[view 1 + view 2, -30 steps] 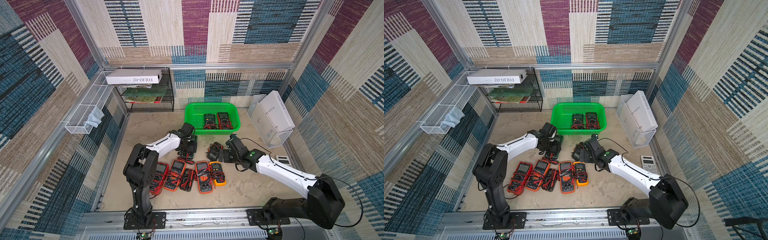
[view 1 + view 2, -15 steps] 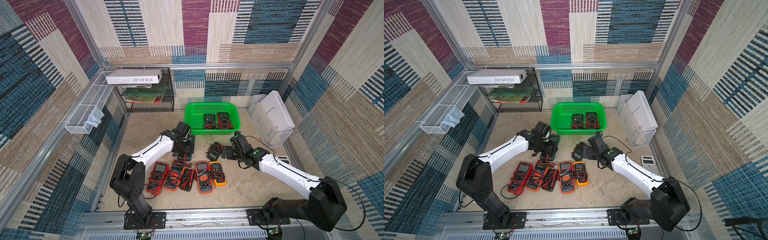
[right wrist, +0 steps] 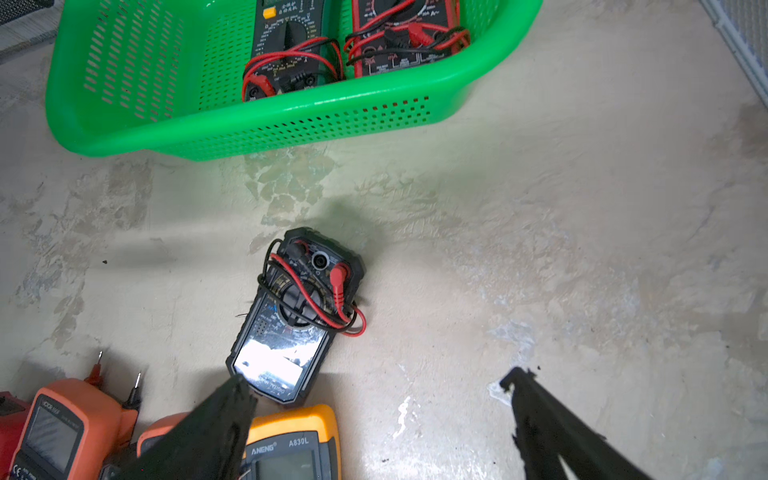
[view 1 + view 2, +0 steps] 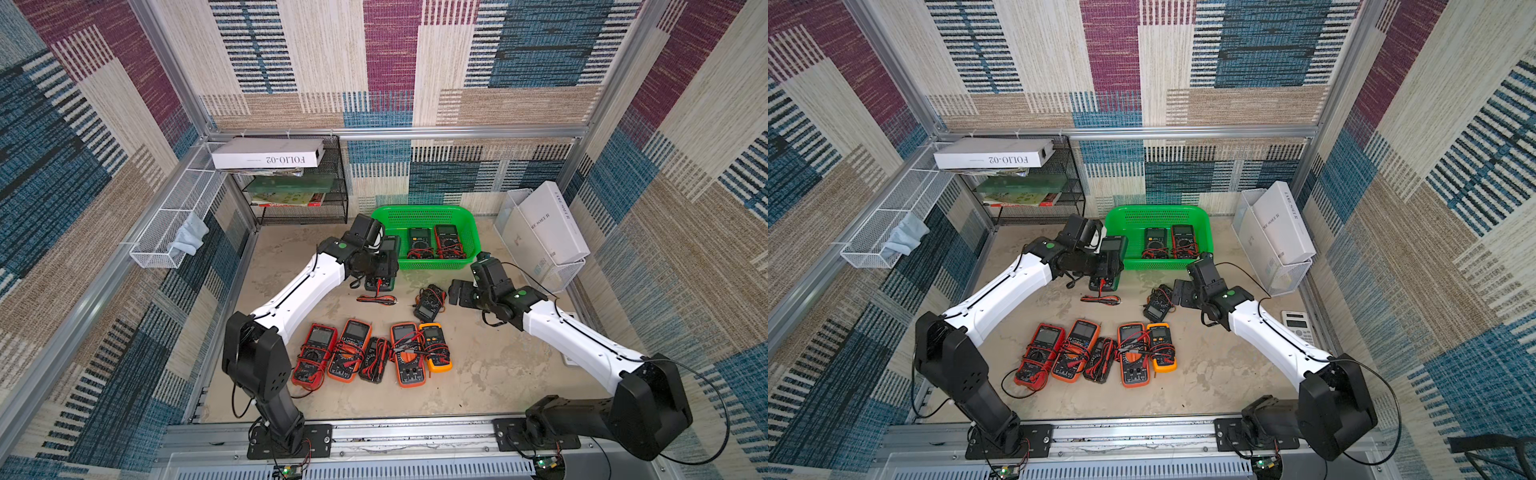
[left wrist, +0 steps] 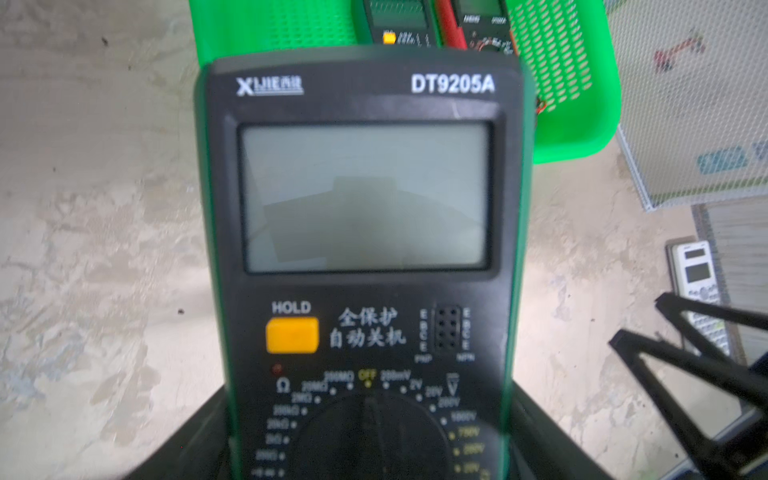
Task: Put the multimeter into the basket
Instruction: Pick up the multimeter from the center of the board, then place the multimeter in the basket.
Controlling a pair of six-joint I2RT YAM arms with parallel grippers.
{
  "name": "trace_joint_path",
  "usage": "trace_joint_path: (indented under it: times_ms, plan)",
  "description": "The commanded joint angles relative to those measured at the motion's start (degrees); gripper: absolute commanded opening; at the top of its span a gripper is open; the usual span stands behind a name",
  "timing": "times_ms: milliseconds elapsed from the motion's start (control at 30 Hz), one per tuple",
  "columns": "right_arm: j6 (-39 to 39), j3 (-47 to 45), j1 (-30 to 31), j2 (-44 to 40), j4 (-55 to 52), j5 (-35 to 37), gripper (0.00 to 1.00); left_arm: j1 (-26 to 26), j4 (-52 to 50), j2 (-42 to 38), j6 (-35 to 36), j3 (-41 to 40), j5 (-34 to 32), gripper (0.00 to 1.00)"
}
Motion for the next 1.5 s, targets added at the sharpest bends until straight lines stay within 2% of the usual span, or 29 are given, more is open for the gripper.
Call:
trace_joint_path:
  times_ms: [0, 267, 567, 800, 1467]
  plan:
    - [-1.0, 0.8, -0.9, 0.9, 1.5, -1.3, 1.0, -0.1, 0.6, 4.4, 1.6, 7.1, -0.2, 0.0]
    - [-1.5, 2.0, -3.0, 3.8, 3.1, -2.9, 1.0, -0.1, -0.8, 19.7, 3.0, 28.7, -3.2, 0.0]
    - [-2.2, 3.0, -5.3, 6.0, 4.1, -4.0, 1.0, 0.2, 0.1, 34.4, 4.1, 46.9, -8.0, 0.0]
    - [-2.5, 2.6, -6.7, 6.0, 4.2, -4.4, 0.99, 0.3, 4.8, 39.6, 4.0, 49.9, -10.2, 0.0]
    - [-2.9, 0.4, -8.7, 5.2, 5.1, -5.4, 1.0, 2.1, 3.5, 46.6, 1.2, 51.1, -14.8, 0.0]
